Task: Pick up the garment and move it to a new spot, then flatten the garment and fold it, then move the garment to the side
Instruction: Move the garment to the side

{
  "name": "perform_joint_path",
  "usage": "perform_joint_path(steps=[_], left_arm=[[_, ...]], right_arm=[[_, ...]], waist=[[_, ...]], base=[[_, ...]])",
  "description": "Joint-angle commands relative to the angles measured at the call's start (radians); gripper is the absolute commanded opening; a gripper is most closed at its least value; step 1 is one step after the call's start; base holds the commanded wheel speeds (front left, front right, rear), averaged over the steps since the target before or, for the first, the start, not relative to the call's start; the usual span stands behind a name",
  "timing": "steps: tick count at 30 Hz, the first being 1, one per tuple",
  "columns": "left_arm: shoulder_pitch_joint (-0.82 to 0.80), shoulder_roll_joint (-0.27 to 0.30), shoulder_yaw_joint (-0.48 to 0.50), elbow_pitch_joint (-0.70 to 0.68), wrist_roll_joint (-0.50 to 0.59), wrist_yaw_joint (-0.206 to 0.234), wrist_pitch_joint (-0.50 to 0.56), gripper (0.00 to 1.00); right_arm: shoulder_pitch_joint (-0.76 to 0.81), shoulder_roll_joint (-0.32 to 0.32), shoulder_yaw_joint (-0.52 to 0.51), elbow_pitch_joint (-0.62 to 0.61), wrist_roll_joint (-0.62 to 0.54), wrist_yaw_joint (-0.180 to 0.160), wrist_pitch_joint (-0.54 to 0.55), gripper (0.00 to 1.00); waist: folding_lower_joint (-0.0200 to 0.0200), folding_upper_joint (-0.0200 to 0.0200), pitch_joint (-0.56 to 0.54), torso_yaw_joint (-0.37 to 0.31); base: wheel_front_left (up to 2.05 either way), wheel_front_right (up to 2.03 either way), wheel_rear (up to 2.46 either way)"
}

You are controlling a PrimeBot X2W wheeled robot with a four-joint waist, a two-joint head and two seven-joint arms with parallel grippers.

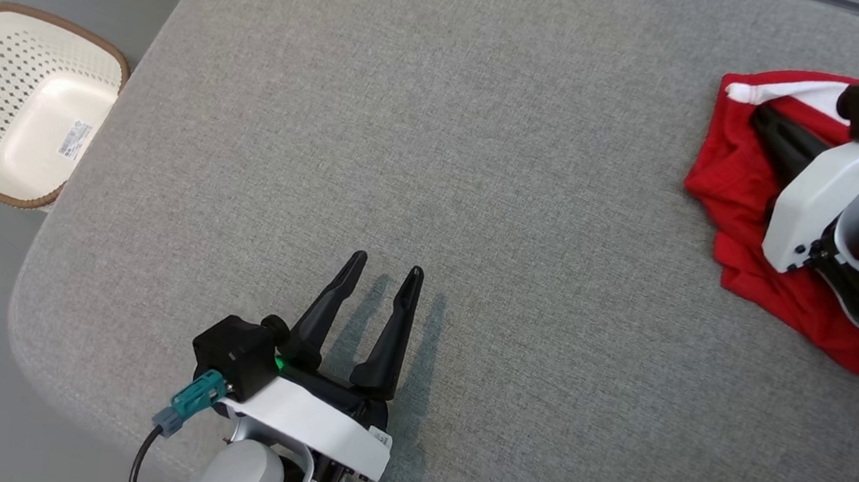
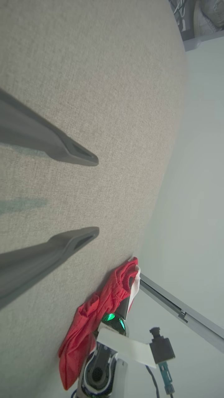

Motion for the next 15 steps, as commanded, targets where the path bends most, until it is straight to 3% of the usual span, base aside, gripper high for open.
perform_joint_path(steps=[1,8,15], left_arm=[[0.006,0.003,0.009,0.003,0.003,-0.001,-0.001,1.0],[0.011,0.003,0.015,-0.001,0.003,0.0,-0.001,1.0],[0.018,0.003,0.018,0.004,0.01,-0.004,-0.001,1.0]], right_arm=[[0.02,0.003,0.005,-0.002,-0.01,0.0,-0.02,0.0],[0.047,0.001,0.011,-0.042,0.006,0.0,-0.062,0.0],[0.103,0.0,0.018,-0.06,-0.015,0.0,-0.03,0.0]], waist=[[-0.0001,0.0,-0.021,-0.015],[-0.0001,0.0,-0.062,-0.034],[-0.0001,0.0,-0.062,-0.024]], base=[[0.0,0.0,0.0],[0.0,0.0,0.0],[0.0,0.0,0.0]])
